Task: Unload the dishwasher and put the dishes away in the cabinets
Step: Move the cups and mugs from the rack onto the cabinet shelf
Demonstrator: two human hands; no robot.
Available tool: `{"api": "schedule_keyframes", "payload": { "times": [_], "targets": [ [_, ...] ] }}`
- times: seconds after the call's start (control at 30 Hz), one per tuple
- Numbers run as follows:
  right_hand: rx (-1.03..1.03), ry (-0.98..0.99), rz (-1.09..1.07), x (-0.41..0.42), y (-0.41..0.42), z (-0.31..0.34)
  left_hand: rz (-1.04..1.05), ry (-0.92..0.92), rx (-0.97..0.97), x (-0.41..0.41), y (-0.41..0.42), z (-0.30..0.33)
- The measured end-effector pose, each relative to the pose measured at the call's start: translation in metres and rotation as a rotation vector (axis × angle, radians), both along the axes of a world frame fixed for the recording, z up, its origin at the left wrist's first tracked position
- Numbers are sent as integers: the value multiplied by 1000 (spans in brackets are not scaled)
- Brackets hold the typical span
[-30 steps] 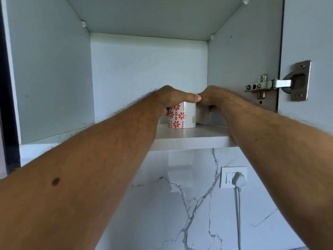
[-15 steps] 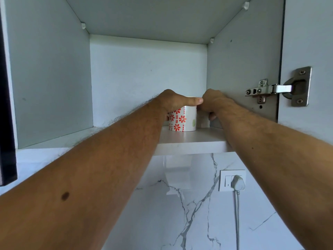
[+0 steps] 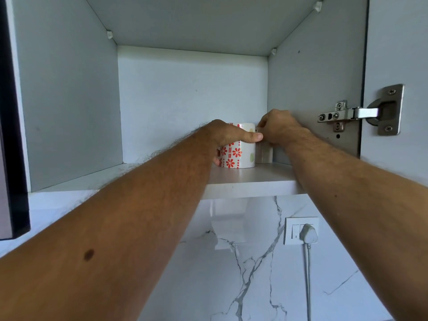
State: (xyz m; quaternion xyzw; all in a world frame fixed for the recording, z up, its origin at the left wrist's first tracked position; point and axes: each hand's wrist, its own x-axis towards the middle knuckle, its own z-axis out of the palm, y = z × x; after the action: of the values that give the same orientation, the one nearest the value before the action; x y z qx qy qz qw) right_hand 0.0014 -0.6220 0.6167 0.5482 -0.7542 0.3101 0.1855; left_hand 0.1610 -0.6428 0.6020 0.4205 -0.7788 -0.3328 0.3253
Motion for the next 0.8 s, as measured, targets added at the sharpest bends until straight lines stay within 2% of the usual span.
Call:
{"api": "schedule_keyframes", "payload": {
  "times": [0.3,0.8],
  "targets": [
    [-95,-11,17,-10,-7,-1,-15,18,2,-1,0,-1],
    [-17,55,-2,-10,-12,-1,-22,37,-19,3,4,-2]
  ]
}}
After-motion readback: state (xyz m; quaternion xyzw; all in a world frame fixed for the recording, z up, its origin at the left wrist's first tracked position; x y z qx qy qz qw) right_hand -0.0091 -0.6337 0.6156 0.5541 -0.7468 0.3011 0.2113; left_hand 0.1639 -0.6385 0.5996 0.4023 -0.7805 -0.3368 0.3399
